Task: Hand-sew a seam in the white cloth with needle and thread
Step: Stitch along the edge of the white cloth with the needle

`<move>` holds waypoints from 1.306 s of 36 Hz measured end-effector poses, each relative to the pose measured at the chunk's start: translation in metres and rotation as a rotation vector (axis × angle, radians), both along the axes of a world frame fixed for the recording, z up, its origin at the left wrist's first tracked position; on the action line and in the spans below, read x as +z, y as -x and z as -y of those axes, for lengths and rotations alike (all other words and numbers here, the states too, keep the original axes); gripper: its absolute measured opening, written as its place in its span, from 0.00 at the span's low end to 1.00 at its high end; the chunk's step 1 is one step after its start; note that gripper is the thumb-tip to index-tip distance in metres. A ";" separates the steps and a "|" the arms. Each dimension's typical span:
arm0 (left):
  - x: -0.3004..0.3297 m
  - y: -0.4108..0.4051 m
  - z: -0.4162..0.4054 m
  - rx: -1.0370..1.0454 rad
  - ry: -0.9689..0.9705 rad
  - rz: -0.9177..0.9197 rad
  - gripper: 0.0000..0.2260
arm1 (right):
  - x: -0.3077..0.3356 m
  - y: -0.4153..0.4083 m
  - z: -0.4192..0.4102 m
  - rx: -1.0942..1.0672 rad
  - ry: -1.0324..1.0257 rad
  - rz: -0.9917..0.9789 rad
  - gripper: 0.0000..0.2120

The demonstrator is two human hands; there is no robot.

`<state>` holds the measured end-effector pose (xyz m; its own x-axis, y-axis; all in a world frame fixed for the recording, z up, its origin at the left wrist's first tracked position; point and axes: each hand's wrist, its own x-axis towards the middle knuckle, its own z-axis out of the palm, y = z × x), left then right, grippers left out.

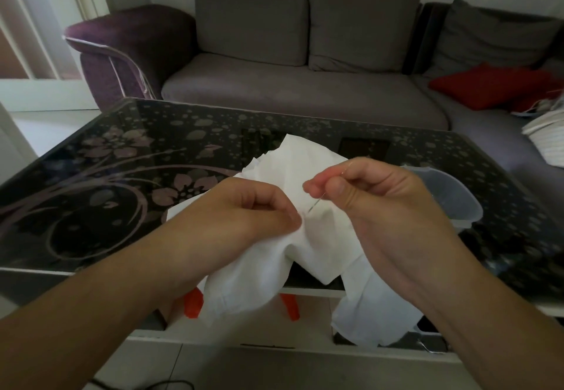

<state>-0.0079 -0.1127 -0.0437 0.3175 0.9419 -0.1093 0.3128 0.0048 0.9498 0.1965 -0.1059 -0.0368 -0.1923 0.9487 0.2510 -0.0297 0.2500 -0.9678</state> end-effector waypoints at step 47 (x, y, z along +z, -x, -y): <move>-0.014 -0.005 -0.005 0.059 -0.211 -0.257 0.04 | 0.008 -0.016 -0.016 -0.502 -0.126 0.943 0.06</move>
<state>-0.0033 -0.1082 -0.0576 0.2494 0.9682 0.0201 0.5474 -0.1581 0.8218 0.2128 -0.0896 -0.0283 0.0446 0.9507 0.3069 0.8493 0.1257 -0.5128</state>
